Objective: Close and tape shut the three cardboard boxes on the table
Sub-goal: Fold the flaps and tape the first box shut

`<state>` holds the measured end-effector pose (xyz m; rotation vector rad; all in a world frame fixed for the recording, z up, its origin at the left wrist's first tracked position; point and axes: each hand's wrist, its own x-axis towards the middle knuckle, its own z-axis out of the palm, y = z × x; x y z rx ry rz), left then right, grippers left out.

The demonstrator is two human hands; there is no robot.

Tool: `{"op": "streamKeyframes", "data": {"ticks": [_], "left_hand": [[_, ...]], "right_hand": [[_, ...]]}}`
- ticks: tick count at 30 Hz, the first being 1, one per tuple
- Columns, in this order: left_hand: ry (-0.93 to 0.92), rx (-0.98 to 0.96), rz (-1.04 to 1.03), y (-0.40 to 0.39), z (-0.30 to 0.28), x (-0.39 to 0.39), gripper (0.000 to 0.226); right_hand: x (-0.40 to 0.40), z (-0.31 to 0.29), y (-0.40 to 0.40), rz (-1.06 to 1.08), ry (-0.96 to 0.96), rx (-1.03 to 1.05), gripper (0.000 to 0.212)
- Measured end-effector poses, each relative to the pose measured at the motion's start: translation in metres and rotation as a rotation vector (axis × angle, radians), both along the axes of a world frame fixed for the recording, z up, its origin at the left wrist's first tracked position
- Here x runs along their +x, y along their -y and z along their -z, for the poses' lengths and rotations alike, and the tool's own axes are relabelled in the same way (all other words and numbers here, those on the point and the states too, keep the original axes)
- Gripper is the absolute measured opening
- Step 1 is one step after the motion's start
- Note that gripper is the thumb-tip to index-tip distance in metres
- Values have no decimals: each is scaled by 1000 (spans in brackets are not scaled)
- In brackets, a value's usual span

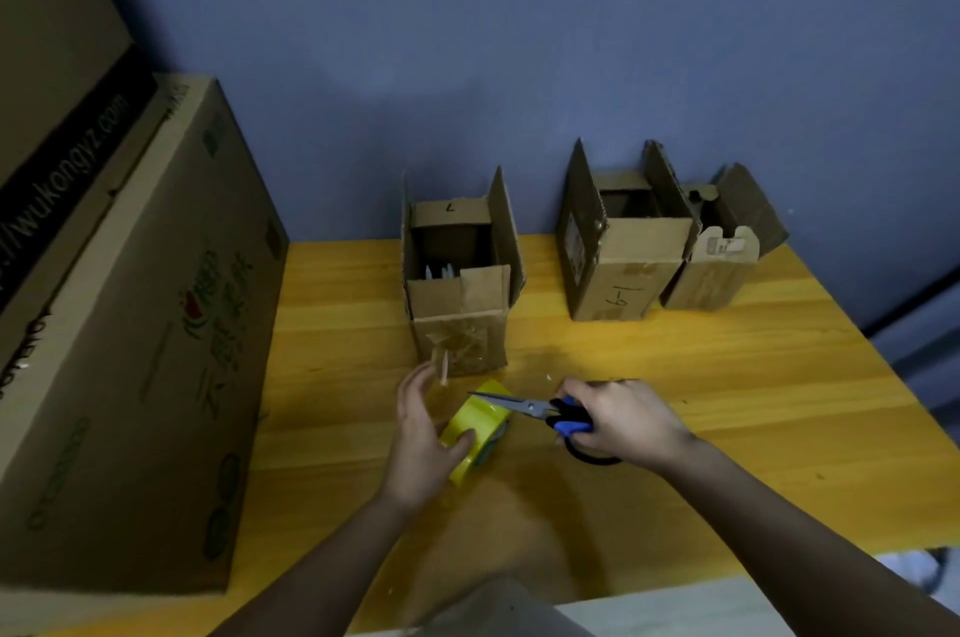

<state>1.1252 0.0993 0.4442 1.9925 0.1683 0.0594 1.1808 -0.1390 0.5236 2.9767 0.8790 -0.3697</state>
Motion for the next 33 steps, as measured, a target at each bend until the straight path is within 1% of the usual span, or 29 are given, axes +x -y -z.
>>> {"op": "streamKeyframes", "data": {"ticks": [2,4,7,9,13,15,18,22,27,33], "left_hand": [[-40,-54,-20,1,0,4,87],[-57,-61,-15,1,2,6,85],[-69,-76,9,-3,5,9,84],[-68,-67,23,-6,8,10,83],[-60,-43,70,-9,12,9,83],[-37,-24,92,-9,13,9,83],[-20,-14,92,-10,15,9,82],[16,23,96,-10,16,9,82],[35,54,102,-10,16,9,82],[40,41,123,-12,14,8,81]], "right_hand": [[0,-1,1,0,5,-8,36],[0,0,1,-4,9,-18,36],[-2,2,0,30,44,-29,43],[-2,3,2,104,79,-35,46],[2,6,13,369,136,21,46],[2,15,18,442,82,17,43],[-8,43,22,512,-50,25,42],[-29,79,15,650,-167,77,45],[-39,104,4,704,-193,89,46],[-41,115,2,701,-108,-17,46]]}}
